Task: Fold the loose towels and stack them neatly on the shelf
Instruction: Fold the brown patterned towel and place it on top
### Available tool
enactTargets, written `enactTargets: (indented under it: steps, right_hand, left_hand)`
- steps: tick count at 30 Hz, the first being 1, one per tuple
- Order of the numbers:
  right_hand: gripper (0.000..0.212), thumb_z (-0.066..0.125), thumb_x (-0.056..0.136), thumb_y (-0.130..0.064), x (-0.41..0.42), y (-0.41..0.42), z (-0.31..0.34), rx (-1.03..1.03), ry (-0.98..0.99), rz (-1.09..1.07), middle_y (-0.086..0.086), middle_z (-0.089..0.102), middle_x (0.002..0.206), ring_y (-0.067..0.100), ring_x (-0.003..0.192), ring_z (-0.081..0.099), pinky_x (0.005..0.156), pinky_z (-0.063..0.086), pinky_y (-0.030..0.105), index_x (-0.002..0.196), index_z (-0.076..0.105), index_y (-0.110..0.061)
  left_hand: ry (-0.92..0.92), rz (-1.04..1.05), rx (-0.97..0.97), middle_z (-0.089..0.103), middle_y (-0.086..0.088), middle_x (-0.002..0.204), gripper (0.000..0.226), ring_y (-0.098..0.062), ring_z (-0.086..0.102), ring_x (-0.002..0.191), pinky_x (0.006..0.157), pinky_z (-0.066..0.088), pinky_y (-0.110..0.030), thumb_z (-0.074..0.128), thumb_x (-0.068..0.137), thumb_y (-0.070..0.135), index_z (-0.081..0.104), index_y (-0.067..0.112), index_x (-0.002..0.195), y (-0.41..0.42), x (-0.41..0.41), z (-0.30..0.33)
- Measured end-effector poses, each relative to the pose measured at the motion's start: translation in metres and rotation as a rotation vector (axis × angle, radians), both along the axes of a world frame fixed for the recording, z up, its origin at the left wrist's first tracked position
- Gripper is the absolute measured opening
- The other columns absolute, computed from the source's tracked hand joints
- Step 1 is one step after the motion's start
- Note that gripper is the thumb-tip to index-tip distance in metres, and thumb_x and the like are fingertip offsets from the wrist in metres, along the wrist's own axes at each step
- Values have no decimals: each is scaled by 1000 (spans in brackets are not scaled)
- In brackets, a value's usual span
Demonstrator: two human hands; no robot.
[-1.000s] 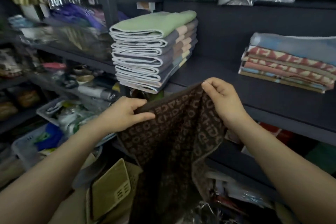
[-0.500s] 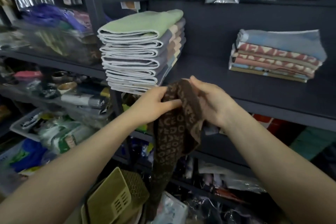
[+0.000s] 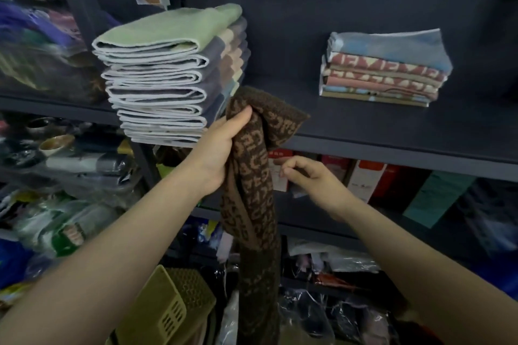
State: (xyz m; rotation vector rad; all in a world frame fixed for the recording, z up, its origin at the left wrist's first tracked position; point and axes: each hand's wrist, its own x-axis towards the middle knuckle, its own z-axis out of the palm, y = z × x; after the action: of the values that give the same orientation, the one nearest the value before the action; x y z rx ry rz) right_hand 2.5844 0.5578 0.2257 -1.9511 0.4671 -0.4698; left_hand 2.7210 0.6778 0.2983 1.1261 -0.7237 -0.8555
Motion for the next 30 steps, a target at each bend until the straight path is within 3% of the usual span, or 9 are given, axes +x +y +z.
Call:
enactTargets:
  steps: [3,5,9,13,16,19,22,26,30]
  right_hand:
    - [7,51,93,-21,-3,-5,1,145,-35,45,-7,53,122,3,118,46,84,44,8,98,49,-27]
    - [30,54,88,-37,-2,-4,0,174,-25,142,-17,45,128,-4,117,43,84,42,9,114,40,-43]
    - [30,55,75,-52,6,3,-1,384,-44,199,-29,54,112,-10,100,52,80,43,12,103,48,-54]
    - [24,49,94,-28,2,-4,-4,406,-191,38,-11,73,94,6,89,67,69,51,14,86,72,-31]
    - [23,53,92,-28,-11,-18,2,355,-235,-113,2,74,90,17,85,69,70,56,25,85,73,-19]
    - [22,62,86,-23,-23,-24,6,205,-207,-113,12,72,86,24,81,68,77,55,39,81,71,-4]
    - [13,65,85,-22,-32,-23,14,62,-151,-12,2,74,82,18,79,69,75,55,34,80,73,-12]
    - [12,66,84,-18,-41,-21,19,-157,-115,82,-1,70,70,5,67,60,64,47,31,73,71,-19]
    - [10,68,81,-16,-58,-27,20,-40,-157,71,-4,68,67,5,64,60,62,46,23,72,71,-19]
  left_hand:
    - [23,-58,-5,74,4,89,25,-10,69,83,69,52,-21,57,81,36,77,24,74,1,-2,-7]
    - [24,-118,-36,74,4,90,24,-10,69,85,69,54,-21,57,73,38,77,25,77,1,-5,-10]
    - [3,-176,-108,74,5,89,22,-9,69,85,69,54,-21,56,77,35,77,29,80,-2,-16,-12]
    - [65,-29,-64,73,1,95,24,-14,69,87,66,54,-23,62,76,41,77,25,86,-4,-8,-19]
    - [81,145,83,69,0,109,38,-17,66,97,71,52,-26,62,79,41,63,24,114,-3,9,-39]
    - [-290,278,271,47,1,132,56,-15,49,116,92,41,-29,60,88,25,30,28,135,-3,15,-61]
    - [-834,257,152,28,1,140,80,-8,29,129,106,24,-18,66,84,26,11,25,143,-10,-1,-65]
    - [-1374,-83,1,45,-2,131,48,-13,31,129,109,17,-15,64,82,36,53,11,122,-30,-31,-55]
    - [-1311,-239,83,64,-17,97,27,-25,57,97,87,42,-42,62,87,23,63,-3,97,-47,-58,-58]
